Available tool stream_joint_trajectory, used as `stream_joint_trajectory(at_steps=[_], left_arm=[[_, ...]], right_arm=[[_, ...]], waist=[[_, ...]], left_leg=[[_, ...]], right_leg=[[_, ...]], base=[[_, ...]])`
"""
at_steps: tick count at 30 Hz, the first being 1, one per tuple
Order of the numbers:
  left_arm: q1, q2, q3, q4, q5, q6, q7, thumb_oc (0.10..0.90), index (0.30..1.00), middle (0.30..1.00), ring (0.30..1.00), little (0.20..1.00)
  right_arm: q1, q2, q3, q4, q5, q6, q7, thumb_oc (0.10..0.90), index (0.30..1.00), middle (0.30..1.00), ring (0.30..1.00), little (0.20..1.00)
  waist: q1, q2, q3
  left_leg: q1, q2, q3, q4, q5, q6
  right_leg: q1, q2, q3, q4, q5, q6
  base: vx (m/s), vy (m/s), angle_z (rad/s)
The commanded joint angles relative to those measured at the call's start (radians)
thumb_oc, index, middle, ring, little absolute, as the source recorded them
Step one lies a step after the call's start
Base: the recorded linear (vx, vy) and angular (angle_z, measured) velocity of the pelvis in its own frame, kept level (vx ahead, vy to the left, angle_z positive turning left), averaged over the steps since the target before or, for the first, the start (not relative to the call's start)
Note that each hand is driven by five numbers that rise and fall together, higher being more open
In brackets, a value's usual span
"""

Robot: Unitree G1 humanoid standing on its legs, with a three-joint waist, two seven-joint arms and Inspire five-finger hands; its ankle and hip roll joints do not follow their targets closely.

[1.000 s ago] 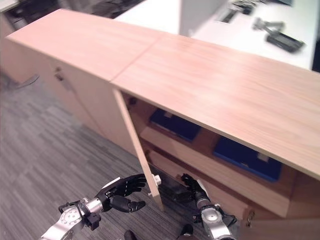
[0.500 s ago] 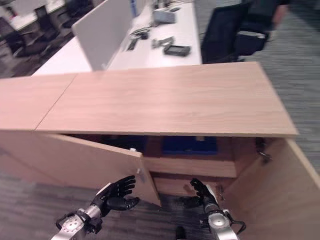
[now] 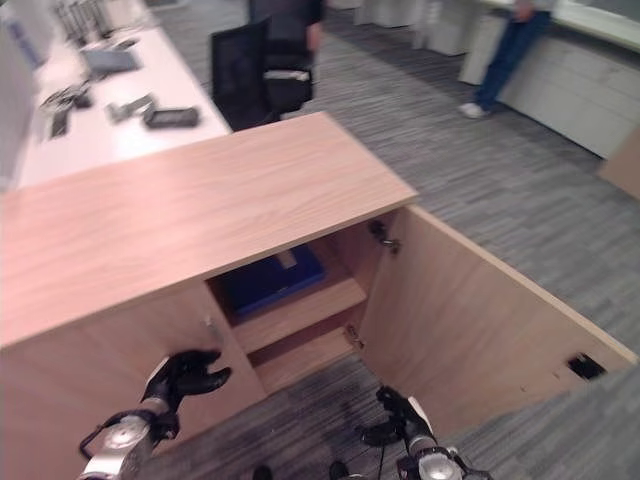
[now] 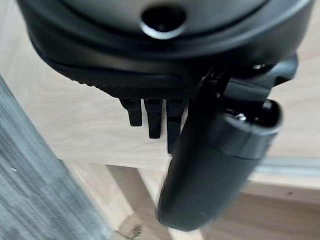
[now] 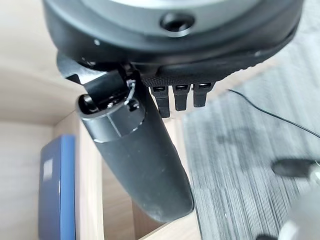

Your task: Put the empty folder in the office cabinet

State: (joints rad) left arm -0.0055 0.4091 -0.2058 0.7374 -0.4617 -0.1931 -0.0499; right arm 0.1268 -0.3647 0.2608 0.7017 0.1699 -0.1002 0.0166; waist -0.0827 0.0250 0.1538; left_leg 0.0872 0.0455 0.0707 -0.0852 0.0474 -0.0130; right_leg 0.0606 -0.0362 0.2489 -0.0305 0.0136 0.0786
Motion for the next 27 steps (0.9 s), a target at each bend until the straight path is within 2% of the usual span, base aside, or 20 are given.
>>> stream_joint_trajectory(at_steps=[1,4,7,10,11,12,13,15,16,17,19,20,21,22,27], left_arm=[[-0.284,0.104,0.16,0.04,-0.021,-0.153,0.074,0.8,0.9,0.9,0.9,0.9],[-0.313,0.136,0.184,0.081,-0.022,-0.15,0.076,0.8,0.9,0.9,0.9,0.9],[-0.323,0.134,0.174,0.074,-0.012,-0.152,0.076,0.8,0.9,0.9,0.9,0.9],[-0.291,0.1,0.154,-0.004,0.001,-0.156,0.075,0.8,0.9,0.9,0.9,0.9],[-0.264,0.07,0.136,-0.047,0.008,-0.157,0.069,0.8,0.9,0.9,0.9,0.9],[-0.262,0.069,0.136,-0.051,0.01,-0.155,0.071,0.8,0.9,0.9,0.9,0.9],[-0.228,0.031,0.092,-0.119,0.03,-0.151,0.059,0.8,0.9,0.9,0.9,0.9],[-0.176,-0.004,0.052,-0.183,0.044,-0.143,0.031,0.8,0.9,0.9,0.9,0.9],[-0.136,-0.017,0.047,-0.222,0.042,-0.137,0.014,0.8,0.9,0.9,0.9,0.9],[-0.11,-0.026,0.035,-0.25,0.041,-0.133,-0.001,0.8,0.9,0.9,0.9,0.9],[-0.058,-0.045,0.006,-0.292,0.029,-0.121,-0.045,0.8,0.9,0.9,0.9,0.9],[-0.037,-0.065,-0.033,-0.31,0.019,-0.111,-0.074,0.8,0.9,0.9,0.9,0.9],[-0.037,-0.065,-0.034,-0.31,0.019,-0.111,-0.074,0.8,0.9,0.9,0.9,0.9],[-0.028,-0.077,-0.062,-0.302,0.028,-0.104,-0.086,0.8,0.9,0.9,0.9,0.9],[-0.007,-0.082,-0.083,-0.292,0.037,-0.102,-0.093,0.8,0.9,0.9,0.9,0.9]], right_arm=[[-0.044,-0.02,0.008,-0.069,0.027,-0.072,0.022,0.8,0.9,0.9,0.9,0.9],[-0.032,-0.019,0.007,-0.065,0.027,-0.07,0.032,0.8,0.9,0.9,0.9,0.9],[-0.014,-0.018,-0.006,-0.067,0.033,-0.067,0.039,0.8,0.9,0.9,0.9,0.9],[-0.033,-0.011,-0.026,-0.05,0.039,-0.065,0.025,0.8,0.9,0.9,0.9,0.9],[-0.054,-0.007,-0.033,-0.05,0.039,-0.063,0.018,0.8,0.9,0.9,0.9,0.9],[-0.053,-0.008,-0.034,-0.05,0.039,-0.063,0.018,0.8,0.9,0.9,0.9,0.9],[-0.089,0.003,-0.044,-0.054,0.029,-0.061,0.002,0.8,0.9,0.9,0.9,0.9],[-0.11,0.018,-0.053,-0.064,0.018,-0.065,-0.01,0.8,0.9,0.9,0.9,0.9],[-0.113,0.022,-0.056,-0.075,0.011,-0.065,-0.012,0.8,0.9,0.9,0.9,0.9],[-0.119,0.025,-0.055,-0.074,0.007,-0.065,-0.014,0.8,0.9,0.9,0.9,0.9],[-0.126,0.029,-0.059,-0.066,0.002,-0.062,-0.014,0.8,0.9,0.9,0.9,0.9],[-0.128,0.03,-0.063,-0.062,0.007,-0.057,-0.017,0.8,0.9,0.9,0.9,0.9],[-0.127,0.03,-0.063,-0.062,0.007,-0.057,-0.017,0.8,0.9,0.9,0.9,0.9],[-0.126,0.028,-0.065,-0.076,0.013,-0.056,-0.016,0.8,0.9,0.9,0.9,0.9],[-0.132,0.01,-0.063,-0.073,0.02,-0.057,-0.015,0.8,0.9,0.9,0.9,0.9]], waist=[[-0.023,-0.016,-0.088],[-0.032,-0.02,-0.096],[-0.043,-0.023,-0.1],[-0.04,-0.023,-0.09],[-0.028,-0.021,-0.08],[-0.027,-0.02,-0.08],[0.01,-0.01,-0.058],[0.043,0.003,-0.049],[0.051,0.002,-0.051],[0.06,0.001,-0.052],[0.075,-0.004,-0.06],[0.075,-0.003,-0.065],[0.077,-0.003,-0.065],[0.062,0.006,-0.064],[0.056,0.009,-0.063]], left_leg=[[0.03,0.027,0.001,0.002,-0.043,-0.065],[0.041,0.023,0.025,0.002,-0.056,-0.059],[0.045,0.016,0.032,0.003,-0.068,-0.053],[0.043,0.016,0.043,0.008,-0.077,-0.046],[0.041,0.02,0.052,0.012,-0.078,-0.044],[0.042,0.02,0.052,0.012,-0.079,-0.044],[0.039,0.033,0.081,0.019,-0.082,-0.047],[0.024,0.054,0.133,0.041,-0.083,-0.047],[0.02,0.057,0.152,0.048,-0.087,-0.044],[0.017,0.059,0.174,0.052,-0.087,-0.041],[0.015,0.056,0.2,0.055,-0.088,-0.039],[0.011,0.053,0.202,0.058,-0.084,-0.047],[0.012,0.053,0.204,0.058,-0.085,-0.047],[0.013,0.062,0.2,0.054,-0.079,-0.058],[0.024,0.078,0.212,0.049,-0.067,-0.074]], right_leg=[[0.022,-0.029,0.031,0.061,-0.088,0.093],[0.013,-0.041,0.031,0.075,-0.089,0.106],[0.009,-0.056,0.017,0.085,-0.092,0.115],[-0.022,-0.057,0.0,0.123,-0.089,0.124],[-0.044,-0.062,-0.037,0.145,-0.08,0.126],[-0.045,-0.062,-0.036,0.149,-0.083,0.126],[-0.08,-0.113,-0.225,0.194,-0.065,0.134],[-0.088,-0.195,-0.468,0.241,-0.066,0.109],[-0.076,-0.223,-0.539,0.252,-0.066,0.096],[-0.065,-0.237,-0.577,0.253,-0.059,0.092],[-0.048,-0.252,-0.582,0.232,-0.043,0.102],[-0.039,-0.262,-0.544,0.184,-0.016,0.118],[-0.039,-0.262,-0.543,0.182,-0.014,0.118],[-0.051,-0.259,-0.487,0.146,-0.003,0.13],[-0.026,-0.243,-0.439,0.085,0.001,0.132]], base=[[0.06,0.141,-0.21],[0.05,0.111,-0.21],[0.04,0.078,-0.08],[-0.01,0.005,-0.06],[-0.02,-0.007,-0.19],[-0.09,-0.037,-0.31],[-0.13,-0.046,-0.4],[-0.17,-0.076,-0.79],[-0.13,-0.102,-0.89],[-0.12,-0.152,-0.75],[-0.07,-0.163,-0.67],[-0.01,-0.127,-0.71],[0.0,-0.29,-0.59],[0.01,-0.159,-0.37],[0.0,-0.186,-0.38]])
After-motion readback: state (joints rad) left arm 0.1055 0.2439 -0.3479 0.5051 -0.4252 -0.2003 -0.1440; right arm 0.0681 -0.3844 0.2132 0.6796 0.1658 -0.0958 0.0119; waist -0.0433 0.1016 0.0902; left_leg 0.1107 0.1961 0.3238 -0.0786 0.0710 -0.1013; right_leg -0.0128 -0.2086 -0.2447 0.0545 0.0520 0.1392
